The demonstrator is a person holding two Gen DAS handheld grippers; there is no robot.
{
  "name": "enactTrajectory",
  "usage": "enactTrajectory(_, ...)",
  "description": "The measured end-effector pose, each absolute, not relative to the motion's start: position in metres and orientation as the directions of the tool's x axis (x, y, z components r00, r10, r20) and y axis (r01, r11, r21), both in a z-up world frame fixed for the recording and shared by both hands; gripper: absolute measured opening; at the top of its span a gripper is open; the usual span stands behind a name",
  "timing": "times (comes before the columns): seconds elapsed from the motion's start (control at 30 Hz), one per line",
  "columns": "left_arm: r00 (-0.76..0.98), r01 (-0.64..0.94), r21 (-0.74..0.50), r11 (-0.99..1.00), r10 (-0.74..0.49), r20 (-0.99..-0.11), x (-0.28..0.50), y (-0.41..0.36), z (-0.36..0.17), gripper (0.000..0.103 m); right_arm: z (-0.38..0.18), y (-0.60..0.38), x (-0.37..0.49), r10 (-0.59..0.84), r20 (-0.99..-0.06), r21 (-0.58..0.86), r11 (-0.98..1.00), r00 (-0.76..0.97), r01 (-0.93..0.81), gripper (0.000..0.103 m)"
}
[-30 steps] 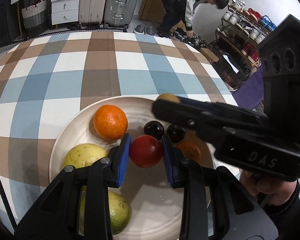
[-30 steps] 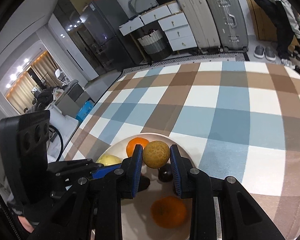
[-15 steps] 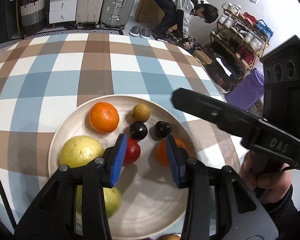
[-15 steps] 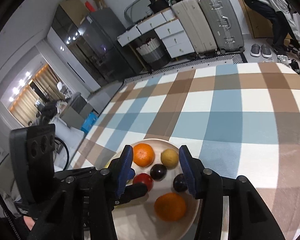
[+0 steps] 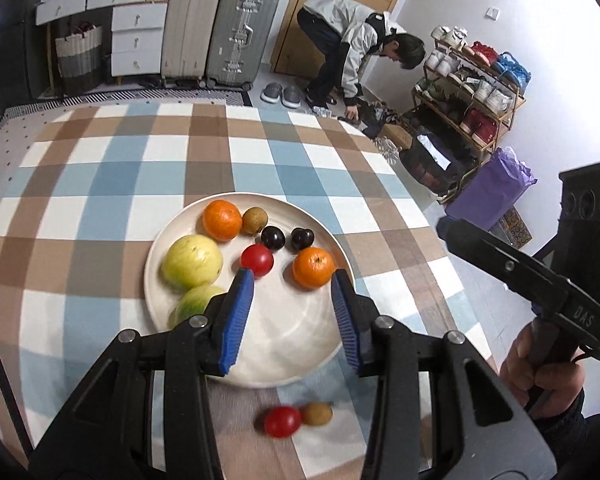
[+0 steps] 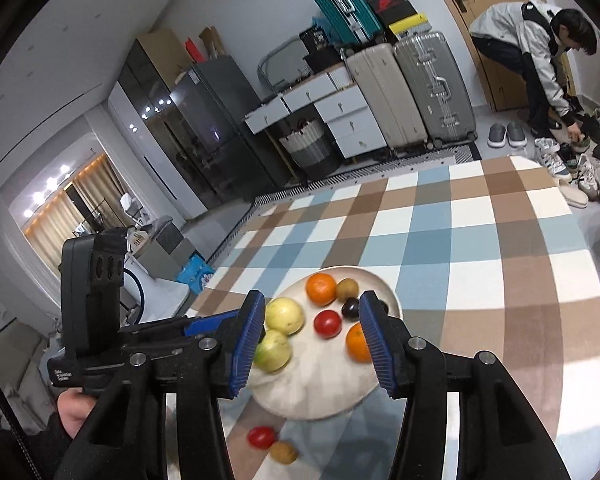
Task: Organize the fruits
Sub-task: 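Withdraw both grippers toward the last tomato and kiwi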
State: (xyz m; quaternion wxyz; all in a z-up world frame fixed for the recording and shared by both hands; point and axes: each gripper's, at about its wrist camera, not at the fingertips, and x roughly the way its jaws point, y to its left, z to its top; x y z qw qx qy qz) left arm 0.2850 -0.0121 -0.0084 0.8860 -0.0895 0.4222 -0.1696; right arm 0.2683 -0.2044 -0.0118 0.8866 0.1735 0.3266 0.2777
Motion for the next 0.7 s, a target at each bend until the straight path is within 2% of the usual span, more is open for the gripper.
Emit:
enactTrajectory(0.07,0.605,0.225,-0.292,0.929,-0.368,-0.706,0.268,-0.008,-0.001,0.038,-0.005,-0.204,0.25,0.599,-0.47,0.476,0.79,0.648,-0.386,0.054)
enactTrajectory(0.13,0.631,0.222,-0.274,0.936,-0.352,-0.692,0.249,-0.003,0.007,0.044,-0.001,-0.202,0.235,0.593,-0.458,0.464,0.795,0.662,-0.39,0.062)
enactTrajectory(0.2,0.66,0.215,-0.246,0.945,-0.326,-0.676,0.23,0.001,0.012,0.053,0.003,-0.2,0.219,0.591,-0.441,0.455,0.796,0.675,-0.4,0.064)
enactTrajectory(0.3,0.686,0.213,-0.231,0.949,-0.314,-0.656,0.207,0.007,0.016,0.055,0.007,-0.194,0.2,0.591,-0.426,0.438,0.797,0.686,-0.415,0.065)
enactTrajectory(0.53,0.719,0.2,-0.216,0.956,-0.292,-0.63,0.161,0.016,0.015,0.068,0.008,-0.182,0.164,0.593,-0.399,0.416,0.797,0.7,-0.438,0.077)
enactTrajectory(0.6,0.729,0.187,-0.212,0.959,-0.28,-0.625,0.151,0.019,0.014,0.079,0.008,-0.179,0.155,0.587,-0.394,0.409,0.801,0.707,-0.437,0.081)
enactTrajectory(0.7,0.742,0.166,-0.217,0.962,-0.267,-0.614,0.138,0.023,0.01,0.081,0.007,-0.175,0.143,0.577,-0.39,0.395,0.809,0.717,-0.436,0.086)
